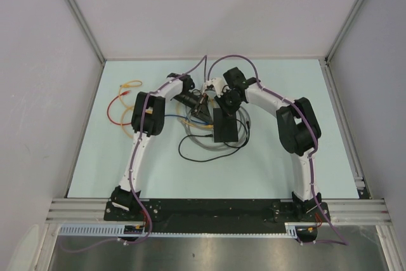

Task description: Pull the plug from the switch port

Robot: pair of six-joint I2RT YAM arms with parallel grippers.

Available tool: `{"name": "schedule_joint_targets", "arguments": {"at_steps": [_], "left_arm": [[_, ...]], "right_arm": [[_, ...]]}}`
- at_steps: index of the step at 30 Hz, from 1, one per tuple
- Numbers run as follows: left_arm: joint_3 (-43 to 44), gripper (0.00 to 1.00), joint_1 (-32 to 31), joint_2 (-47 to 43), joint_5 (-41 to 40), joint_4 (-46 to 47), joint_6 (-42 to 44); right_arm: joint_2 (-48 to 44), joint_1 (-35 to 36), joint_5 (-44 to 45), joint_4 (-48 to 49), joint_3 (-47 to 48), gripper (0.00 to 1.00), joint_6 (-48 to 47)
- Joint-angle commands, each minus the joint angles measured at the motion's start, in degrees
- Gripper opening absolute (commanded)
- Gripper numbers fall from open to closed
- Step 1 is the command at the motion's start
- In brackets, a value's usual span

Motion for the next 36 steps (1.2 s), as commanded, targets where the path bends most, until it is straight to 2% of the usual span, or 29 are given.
{"name": "schedule_joint_targets", "arguments": {"at_steps": [1,3,7,12,14,16,18,22,26,28,31,33,36], "left_arm": [[5.44,0.00,-0.49,0.63,-7.97,0.88,1.41],[9.14,0.00,0.56,2.13,-8.07,2.97,-2.00],[7.14,0.00,0.75,1.35,-7.29,3.17,-1.24],[-3.39,0.00,-0.31,-2.34,-5.17,2.46,1.49],[-2.28,0.00,-0.22,-1.91,-5.08,2.20,1.05],[3.59,0.00,0.65,0.46,-5.60,1.49,-1.14],[5.72,0.00,1.62,0.64,-6.74,4.29,-3.51],[4.85,0.00,1.63,0.38,-8.16,2.03,-0.27],[-0.16,0.00,0.84,-0.15,-8.15,-1.92,2.72],[1.67,0.00,0.74,1.51,-7.81,-4.12,2.98],[9.84,0.00,1.36,5.74,-7.27,-7.56,1.85],[8.98,0.00,1.97,4.52,-8.76,-2.91,-0.87],[8.37,0.00,2.06,3.46,-8.42,-2.99,-0.45]], "right_arm": [[5.86,0.28,3.96,-7.82,-3.34,0.01,-1.09],[5.95,0.28,3.96,-7.74,-3.25,0.01,-1.18],[5.51,0.36,4.14,-7.56,-3.69,0.01,-1.27],[5.60,0.28,4.14,-7.56,-3.60,0.01,-1.09],[5.86,0.28,3.96,-7.65,-3.43,0.01,-1.00],[5.95,0.36,3.88,-7.74,-3.34,0.01,-1.09],[5.86,0.45,3.87,-7.82,-3.34,0.01,-1.09],[5.51,0.45,4.14,-7.65,-3.78,0.01,-1.09],[5.68,0.54,4.14,-7.74,-3.60,0.01,-1.09],[5.86,0.45,3.96,-7.82,-3.51,0.00,-1.09],[6.03,0.63,3.87,-8.00,-3.34,0.00,-1.18],[5.95,0.63,3.87,-8.09,-3.51,0.00,-1.18],[5.60,0.63,4.05,-8.09,-3.69,0.00,-1.18]]}}
